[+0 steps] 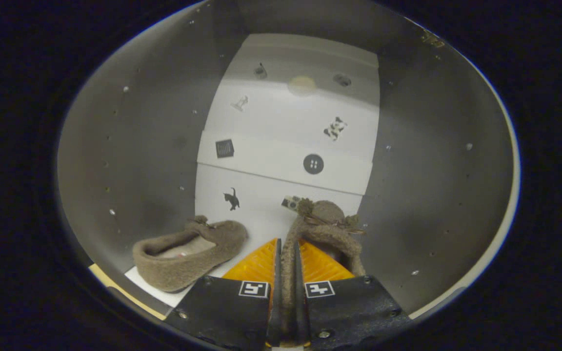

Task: Open the shoe cabinet door, grab the shoes and put them into the shoe cabinet, then close the shoe cabinet door.

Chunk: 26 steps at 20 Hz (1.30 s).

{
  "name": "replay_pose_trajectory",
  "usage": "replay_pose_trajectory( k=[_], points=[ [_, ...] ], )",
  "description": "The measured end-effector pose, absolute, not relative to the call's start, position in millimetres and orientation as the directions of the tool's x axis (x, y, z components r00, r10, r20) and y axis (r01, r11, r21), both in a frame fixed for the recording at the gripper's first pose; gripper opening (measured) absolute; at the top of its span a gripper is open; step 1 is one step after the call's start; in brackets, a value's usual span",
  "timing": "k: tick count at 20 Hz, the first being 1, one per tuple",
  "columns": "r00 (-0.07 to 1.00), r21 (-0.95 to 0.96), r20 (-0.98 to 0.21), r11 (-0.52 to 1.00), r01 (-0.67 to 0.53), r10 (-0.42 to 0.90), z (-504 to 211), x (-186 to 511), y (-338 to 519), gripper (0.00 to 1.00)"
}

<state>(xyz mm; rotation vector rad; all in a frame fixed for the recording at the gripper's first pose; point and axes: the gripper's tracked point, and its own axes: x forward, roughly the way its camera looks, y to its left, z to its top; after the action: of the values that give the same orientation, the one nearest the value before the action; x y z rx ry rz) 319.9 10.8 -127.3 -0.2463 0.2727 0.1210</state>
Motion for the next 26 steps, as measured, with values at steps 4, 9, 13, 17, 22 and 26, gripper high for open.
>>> replay_pose_trajectory(
  k=[4,9,13,17,22,26],
  points=[
    [0.937,-0.209,-0.342,0.966,-0.152,0.073,-159,334,5,0.14],
    [0.898,-0.103,-0.408,0.969,-0.224,0.164,-179,334,33,0.14],
    [0.901,-0.103,-0.423,0.982,-0.157,0.100,-177,337,23,0.20],
    [0.930,-0.160,-0.364,0.980,-0.120,0.054,-151,330,20,0.39],
    [0.939,-0.172,-0.340,0.977,-0.123,0.059,-128,286,26,0.74],
    [0.960,-0.232,-0.269,0.962,-0.144,0.079,-106,232,38,1.00]
  ],
)
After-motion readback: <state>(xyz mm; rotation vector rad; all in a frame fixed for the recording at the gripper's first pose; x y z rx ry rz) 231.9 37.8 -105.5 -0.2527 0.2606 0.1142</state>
